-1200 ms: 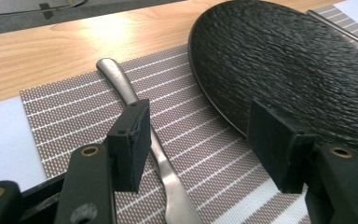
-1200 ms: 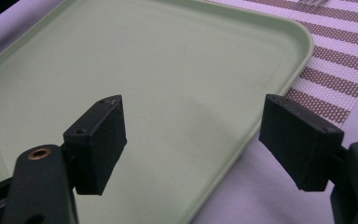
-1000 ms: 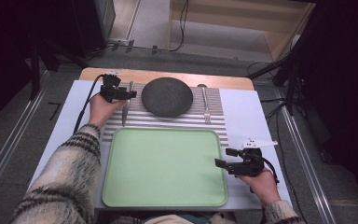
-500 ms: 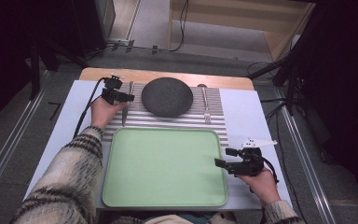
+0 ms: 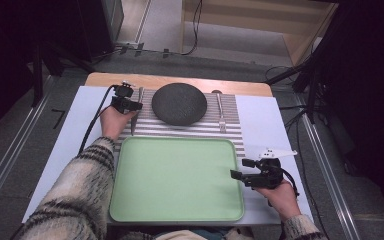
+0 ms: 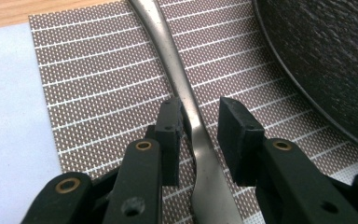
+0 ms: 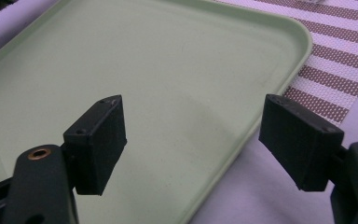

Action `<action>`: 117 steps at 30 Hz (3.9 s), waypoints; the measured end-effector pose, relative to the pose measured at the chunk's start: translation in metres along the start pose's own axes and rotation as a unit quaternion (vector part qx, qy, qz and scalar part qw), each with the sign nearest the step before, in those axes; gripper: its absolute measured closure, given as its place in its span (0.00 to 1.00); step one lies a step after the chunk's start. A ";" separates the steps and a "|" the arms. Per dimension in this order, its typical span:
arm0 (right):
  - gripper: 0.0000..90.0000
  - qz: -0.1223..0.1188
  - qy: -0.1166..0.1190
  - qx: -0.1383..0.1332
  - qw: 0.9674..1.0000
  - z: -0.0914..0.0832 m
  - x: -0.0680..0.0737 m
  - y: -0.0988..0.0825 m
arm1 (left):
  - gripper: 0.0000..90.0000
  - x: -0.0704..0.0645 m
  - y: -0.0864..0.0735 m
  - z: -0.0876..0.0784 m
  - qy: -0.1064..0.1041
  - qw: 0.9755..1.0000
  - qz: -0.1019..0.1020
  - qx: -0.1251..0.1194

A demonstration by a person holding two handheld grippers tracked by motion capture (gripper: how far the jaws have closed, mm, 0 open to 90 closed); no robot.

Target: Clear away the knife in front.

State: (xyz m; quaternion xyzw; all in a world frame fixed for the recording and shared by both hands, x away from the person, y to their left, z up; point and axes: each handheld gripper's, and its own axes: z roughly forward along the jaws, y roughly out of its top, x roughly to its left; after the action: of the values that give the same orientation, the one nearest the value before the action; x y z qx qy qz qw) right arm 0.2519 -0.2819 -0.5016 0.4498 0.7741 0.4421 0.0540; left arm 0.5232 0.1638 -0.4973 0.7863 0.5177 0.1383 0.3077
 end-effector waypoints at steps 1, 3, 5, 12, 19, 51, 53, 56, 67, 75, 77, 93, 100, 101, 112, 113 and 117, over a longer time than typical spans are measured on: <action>0.23 0.001 0.000 0.001 1.000 0.000 0.000 0.000 | 0.79 -0.001 0.000 0.000 0.003 1.000 -0.001 -0.002; 0.23 0.002 0.000 0.001 1.000 0.000 0.000 0.000 | 0.81 -0.002 -0.001 0.000 0.009 1.000 0.000 -0.004; 0.23 0.001 0.000 0.002 1.000 0.000 0.000 0.000 | 0.83 -0.002 -0.003 0.001 0.014 1.000 -0.003 -0.010; 0.23 0.002 -0.001 0.003 1.000 0.000 0.000 0.000 | 0.89 -0.007 -0.006 0.002 0.038 0.999 -0.015 -0.019; 0.23 -0.001 -0.001 0.003 1.000 0.001 0.000 0.000 | 0.90 -0.012 -0.011 0.002 0.058 0.997 -0.025 -0.038; 0.23 0.001 -0.002 0.002 1.000 0.001 -0.001 0.001 | 0.90 0.007 -0.001 -0.024 -0.021 0.997 -0.058 -0.035; 0.23 0.002 -0.002 0.002 1.000 0.001 -0.001 0.001 | 0.90 0.007 -0.001 -0.026 -0.025 0.997 -0.058 -0.036; 0.23 0.001 -0.002 0.002 1.000 0.001 -0.001 0.001 | 0.90 0.006 -0.001 -0.030 -0.032 0.997 -0.053 -0.038; 0.23 0.002 -0.002 0.001 1.000 0.001 -0.001 0.001 | 0.90 -0.004 0.002 -0.044 -0.052 0.997 -0.031 -0.041; 0.23 0.002 -0.001 0.001 1.000 0.001 -0.001 0.001 | 0.90 -0.011 0.003 -0.054 -0.071 0.996 -0.017 -0.041; 0.23 0.000 -0.001 0.001 1.000 0.002 -0.001 0.001 | 0.90 -0.013 0.003 -0.055 -0.075 0.996 -0.014 -0.041; 0.23 0.001 0.001 -0.003 1.000 0.001 -0.002 0.001 | 0.90 -0.029 -0.005 -0.070 -0.122 0.992 0.018 -0.041; 0.23 0.002 0.001 -0.003 1.000 0.002 -0.001 0.002 | 0.90 -0.039 -0.011 -0.079 -0.139 0.989 0.032 -0.047; 0.23 0.003 0.002 -0.004 1.000 0.002 -0.001 0.002 | 0.90 -0.040 -0.012 -0.081 -0.140 0.988 0.034 -0.048; 0.23 -0.001 0.002 -0.002 1.000 0.004 -0.002 0.004 | 0.90 -0.057 -0.027 -0.091 -0.152 0.985 0.057 -0.059; 0.23 -0.001 0.001 -0.002 1.000 0.004 -0.002 0.004 | 0.90 -0.058 -0.029 -0.092 -0.154 0.985 0.058 -0.059; 0.23 -0.004 0.003 -0.001 1.000 0.005 -0.001 0.005 | 0.90 -0.062 -0.035 -0.094 -0.162 0.983 0.061 -0.060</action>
State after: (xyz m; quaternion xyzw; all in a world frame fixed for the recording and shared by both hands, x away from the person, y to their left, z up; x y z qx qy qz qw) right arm 0.2588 -0.2787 -0.5012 0.4456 0.7756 0.4438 0.0538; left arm 0.4209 0.1492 -0.4403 0.8084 0.4033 0.0582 0.4248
